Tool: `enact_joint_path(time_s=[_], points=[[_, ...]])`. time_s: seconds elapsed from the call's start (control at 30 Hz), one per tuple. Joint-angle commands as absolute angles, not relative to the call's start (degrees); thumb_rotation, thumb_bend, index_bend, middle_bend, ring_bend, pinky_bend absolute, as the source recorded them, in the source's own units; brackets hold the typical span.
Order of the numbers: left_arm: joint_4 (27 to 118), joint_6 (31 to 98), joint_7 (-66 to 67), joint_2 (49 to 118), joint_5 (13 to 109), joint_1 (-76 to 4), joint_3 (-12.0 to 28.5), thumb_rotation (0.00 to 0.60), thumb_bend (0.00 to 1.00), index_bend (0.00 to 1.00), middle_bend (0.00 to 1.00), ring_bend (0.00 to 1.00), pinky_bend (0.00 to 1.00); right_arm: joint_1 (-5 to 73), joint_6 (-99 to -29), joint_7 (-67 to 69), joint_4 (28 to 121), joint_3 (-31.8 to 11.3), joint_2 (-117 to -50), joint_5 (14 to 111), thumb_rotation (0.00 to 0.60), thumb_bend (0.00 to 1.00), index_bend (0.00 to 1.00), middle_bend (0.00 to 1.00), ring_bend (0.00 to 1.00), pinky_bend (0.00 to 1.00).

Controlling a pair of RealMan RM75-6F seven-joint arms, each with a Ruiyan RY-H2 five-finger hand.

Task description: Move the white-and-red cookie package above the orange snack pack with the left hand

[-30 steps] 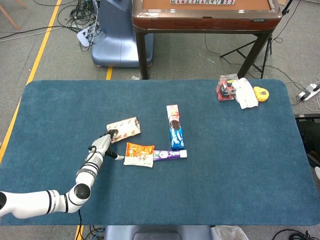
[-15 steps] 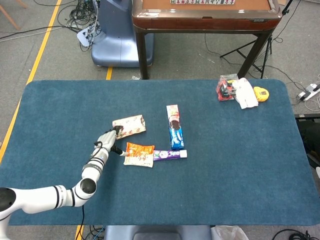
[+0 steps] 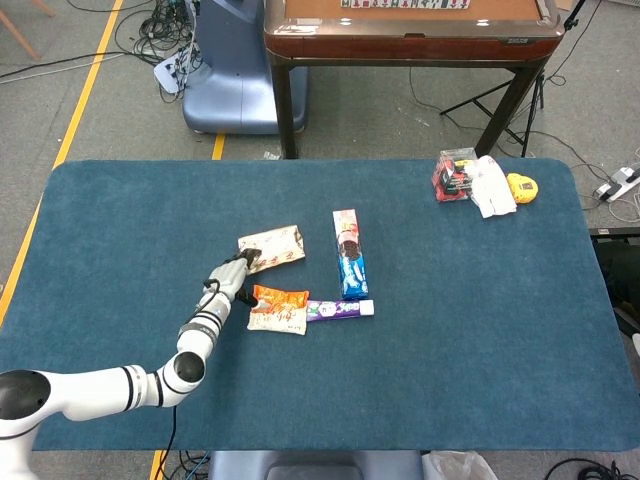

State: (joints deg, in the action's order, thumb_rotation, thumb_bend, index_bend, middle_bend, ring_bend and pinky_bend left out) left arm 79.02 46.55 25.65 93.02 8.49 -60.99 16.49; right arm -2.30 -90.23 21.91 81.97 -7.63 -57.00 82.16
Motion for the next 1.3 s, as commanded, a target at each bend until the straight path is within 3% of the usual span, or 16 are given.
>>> enact_joint_path(time_s=[0.03, 0.6, 0.93, 1.3], points=[[78.54, 46.29, 25.61, 93.37, 8.56, -61.28, 16.57, 0.600, 0.00, 0.00, 0.00, 0.00, 0.00, -2.33, -90.27, 21.98, 81.94, -7.66, -56.99, 82.09, 0.600, 0.28, 0.32, 0.30, 0.17, 0.32], [81.93, 48.59, 25.27, 92.28, 9.85, -61.67, 16.93, 0.600, 0.00, 0.00, 0.00, 0.00, 0.00, -2.35, -90.40, 21.71, 82.05, -7.59, -57.02, 82.36, 0.600, 0.28, 0.32, 0.30, 0.17, 0.32], [98.57, 57.56, 25.33, 81.97, 13.04, -56.71, 15.07, 0.600, 0.00, 0.00, 0.00, 0.00, 0.00, -2.55, -91.43, 21.30, 82.62, -7.23, -56.94, 83.61, 0.600, 0.28, 0.32, 0.30, 0.17, 0.32], [115.84, 67.64, 25.22, 69.84, 27.97, -47.27, 7.00, 0.600, 0.00, 0.00, 0.00, 0.00, 0.00, -2.63, -92.38, 18.98, 83.79, -6.57, -57.24, 85.13, 0.600, 0.28, 0.32, 0.30, 0.17, 0.32]])
